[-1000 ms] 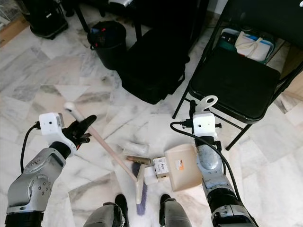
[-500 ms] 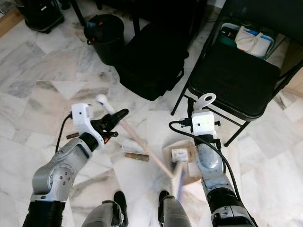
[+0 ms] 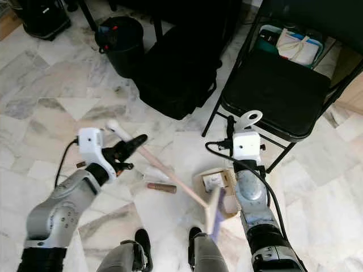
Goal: Sweep floor
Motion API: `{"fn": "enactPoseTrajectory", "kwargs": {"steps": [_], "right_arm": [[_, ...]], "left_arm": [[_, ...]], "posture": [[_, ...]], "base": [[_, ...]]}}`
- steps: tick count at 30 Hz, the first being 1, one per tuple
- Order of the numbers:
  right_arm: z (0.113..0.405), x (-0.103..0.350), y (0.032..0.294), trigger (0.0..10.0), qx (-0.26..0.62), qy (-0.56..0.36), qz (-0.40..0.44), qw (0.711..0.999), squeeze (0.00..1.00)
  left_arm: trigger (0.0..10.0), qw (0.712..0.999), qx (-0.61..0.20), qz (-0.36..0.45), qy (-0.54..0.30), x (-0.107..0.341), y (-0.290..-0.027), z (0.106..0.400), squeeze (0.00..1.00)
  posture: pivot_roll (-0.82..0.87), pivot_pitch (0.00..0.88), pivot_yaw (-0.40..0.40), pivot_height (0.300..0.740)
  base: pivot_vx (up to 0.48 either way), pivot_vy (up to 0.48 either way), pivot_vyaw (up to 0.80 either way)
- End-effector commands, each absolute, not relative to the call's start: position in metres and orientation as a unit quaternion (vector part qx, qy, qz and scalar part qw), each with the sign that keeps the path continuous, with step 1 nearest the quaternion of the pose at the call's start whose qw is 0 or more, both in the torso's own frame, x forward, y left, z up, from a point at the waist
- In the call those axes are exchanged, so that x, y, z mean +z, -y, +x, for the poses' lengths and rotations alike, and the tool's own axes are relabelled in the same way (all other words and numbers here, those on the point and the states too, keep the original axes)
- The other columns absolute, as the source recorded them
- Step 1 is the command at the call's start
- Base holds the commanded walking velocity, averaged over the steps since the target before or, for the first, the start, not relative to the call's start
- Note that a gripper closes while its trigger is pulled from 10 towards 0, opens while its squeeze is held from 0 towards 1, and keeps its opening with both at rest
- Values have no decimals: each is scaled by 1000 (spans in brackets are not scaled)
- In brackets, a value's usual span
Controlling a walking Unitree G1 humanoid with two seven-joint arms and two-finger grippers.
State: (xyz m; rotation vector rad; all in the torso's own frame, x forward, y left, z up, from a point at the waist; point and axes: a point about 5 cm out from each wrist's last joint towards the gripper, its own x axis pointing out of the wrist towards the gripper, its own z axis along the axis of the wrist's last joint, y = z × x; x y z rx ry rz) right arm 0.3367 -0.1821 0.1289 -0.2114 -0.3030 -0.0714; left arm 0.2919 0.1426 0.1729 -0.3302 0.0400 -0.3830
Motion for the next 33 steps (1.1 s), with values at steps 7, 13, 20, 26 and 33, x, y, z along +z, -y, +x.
{"fn": "enactPoseTrajectory", "kwargs": {"steps": [7, 13, 20, 26, 33], "right_arm": [[338, 121, 171, 10000, -23, 128, -84, 988, 0], [341, 125, 170, 10000, -28, 133, -82, 987, 0], [347, 134, 170, 10000, -30, 146, -80, 986, 0], [349, 147, 168, 10000, -28, 171, -80, 982, 0], [343, 156, 173, 10000, -31, 194, -76, 978, 0]], "left_arm": [[10000, 953, -230, -197, 23, 196, -149, 276, 0], [10000, 943, -256, -210, 46, 211, -146, 274, 0], [10000, 946, -182, -222, 149, 247, -164, 283, 0], [10000, 955, -131, -185, 191, 257, -173, 286, 0], [10000, 968, -63, -131, 205, 251, -182, 286, 0]], "posture": [[52, 258, 48, 740], [59, 202, 44, 740], [38, 156, 34, 740], [23, 127, 27, 740], [3, 106, 18, 740]], "base": [[0, 0, 0], [0, 0, 0], [0, 0, 0], [0, 0, 0], [0, 0, 0]]}}
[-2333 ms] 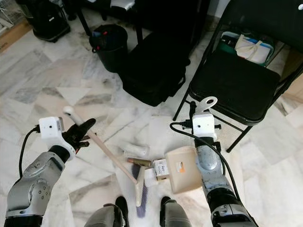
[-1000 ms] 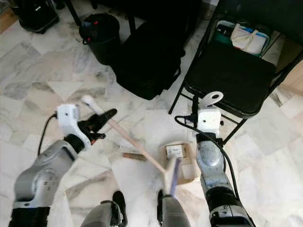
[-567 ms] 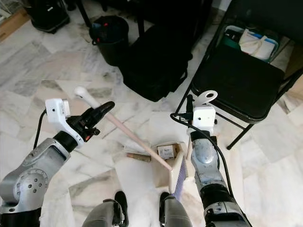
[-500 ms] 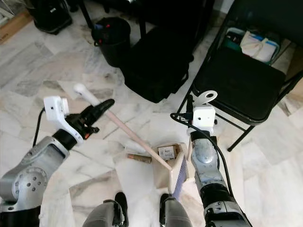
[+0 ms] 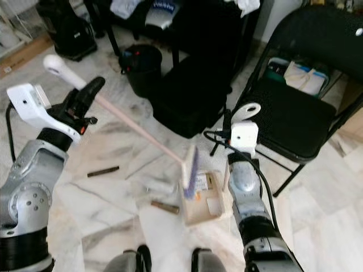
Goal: Sweep floor
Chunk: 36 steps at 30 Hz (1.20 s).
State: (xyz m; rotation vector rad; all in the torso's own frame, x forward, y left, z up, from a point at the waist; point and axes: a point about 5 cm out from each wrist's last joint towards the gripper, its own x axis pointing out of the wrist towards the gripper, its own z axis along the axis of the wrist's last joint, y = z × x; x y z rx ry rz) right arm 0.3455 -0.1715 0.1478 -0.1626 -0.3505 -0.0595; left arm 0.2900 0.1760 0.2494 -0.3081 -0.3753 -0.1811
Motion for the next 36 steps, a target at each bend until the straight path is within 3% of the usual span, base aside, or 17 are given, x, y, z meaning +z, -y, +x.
{"fn": "enactPoseTrajectory", "kwargs": {"steps": [1, 6, 21, 36], "right_arm": [[342, 158, 173, 10000, -31, 198, -70, 977, 0], [340, 166, 169, 10000, -38, 207, -20, 977, 0], [335, 174, 149, 10000, -4, 210, 8, 978, 0], [322, 164, 138, 10000, 16, 184, 29, 982, 0]], "left_arm": [[10000, 970, -42, -120, 207, 248, -186, 286, 0], [10000, 980, 6, -45, 196, 231, -194, 283, 0], [10000, 987, 65, 19, 148, 178, -196, 272, 0], [10000, 983, 109, 46, 140, 157, -199, 260, 0]], "posture": [[-1, 101, 14, 740], [-11, 97, 8, 740], [-20, 60, -5, 740], [0, 0, -3, 740]], "base": [[0, 0, 0], [0, 0, 0], [0, 0, 0], [0, 0, 786]]}}
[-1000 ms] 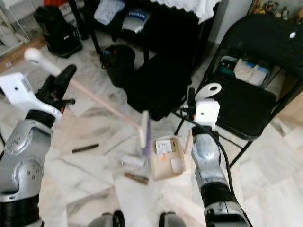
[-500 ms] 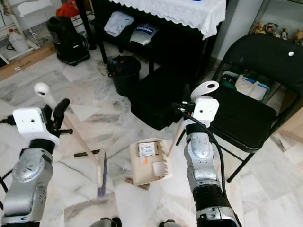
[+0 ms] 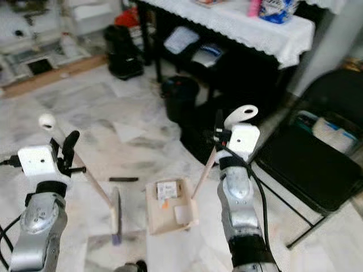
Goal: Sweep floor
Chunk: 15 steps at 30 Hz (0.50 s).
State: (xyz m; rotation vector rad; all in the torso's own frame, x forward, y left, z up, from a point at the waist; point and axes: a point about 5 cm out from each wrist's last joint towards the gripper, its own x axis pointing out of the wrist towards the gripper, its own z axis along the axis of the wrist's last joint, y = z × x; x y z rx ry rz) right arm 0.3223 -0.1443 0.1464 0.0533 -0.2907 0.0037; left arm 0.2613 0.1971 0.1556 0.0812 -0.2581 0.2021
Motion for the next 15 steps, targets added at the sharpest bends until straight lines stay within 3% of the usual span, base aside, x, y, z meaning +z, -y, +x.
{"fn": "enactPoseTrajectory", "kwargs": {"steps": [1, 15], "right_arm": [[321, 164, 138, 10000, 17, 184, 27, 982, 0], [322, 165, 149, 10000, 4, 182, 16, 983, 0]], "left_arm": [[10000, 983, 110, 45, 140, 157, -198, 260, 0], [10000, 982, 113, 55, 140, 154, -200, 257, 0]], "posture": [[0, 0, -3, 740], [4, 0, -2, 740]], "base": [[0, 0, 794], [0, 0, 794]]}}
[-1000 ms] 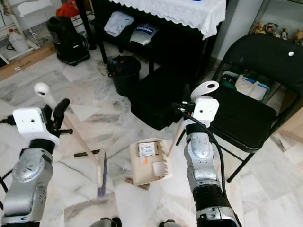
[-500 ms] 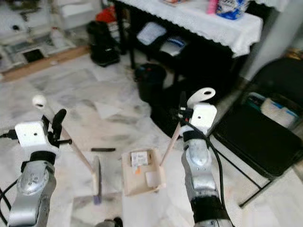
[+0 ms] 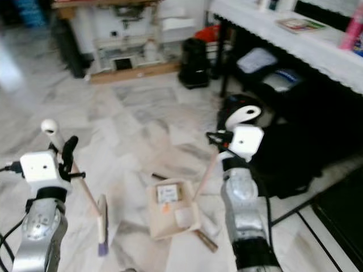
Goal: Sweep floor
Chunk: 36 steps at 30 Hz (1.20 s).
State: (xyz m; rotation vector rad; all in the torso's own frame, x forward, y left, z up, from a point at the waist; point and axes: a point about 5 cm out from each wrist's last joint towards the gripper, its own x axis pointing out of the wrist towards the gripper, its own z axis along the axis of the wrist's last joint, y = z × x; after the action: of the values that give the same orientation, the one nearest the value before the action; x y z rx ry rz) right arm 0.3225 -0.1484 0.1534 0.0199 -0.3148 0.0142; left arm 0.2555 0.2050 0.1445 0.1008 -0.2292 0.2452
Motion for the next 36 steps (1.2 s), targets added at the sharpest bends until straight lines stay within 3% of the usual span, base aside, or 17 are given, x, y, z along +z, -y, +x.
{"fn": "enactPoseTrajectory", "kwargs": {"steps": [1, 36], "right_arm": [[322, 164, 149, 10000, 2, 181, 18, 983, 0], [320, 162, 155, 10000, -4, 170, 17, 985, 0]], "left_arm": [[10000, 982, 111, 54, 140, 154, -199, 257, 0], [10000, 983, 115, 66, 127, 144, -200, 255, 0]], "posture": [[3, 0, 1, 740], [6, 0, -10, 740]], "base": [[0, 0, 794], [0, 0, 800]]}}
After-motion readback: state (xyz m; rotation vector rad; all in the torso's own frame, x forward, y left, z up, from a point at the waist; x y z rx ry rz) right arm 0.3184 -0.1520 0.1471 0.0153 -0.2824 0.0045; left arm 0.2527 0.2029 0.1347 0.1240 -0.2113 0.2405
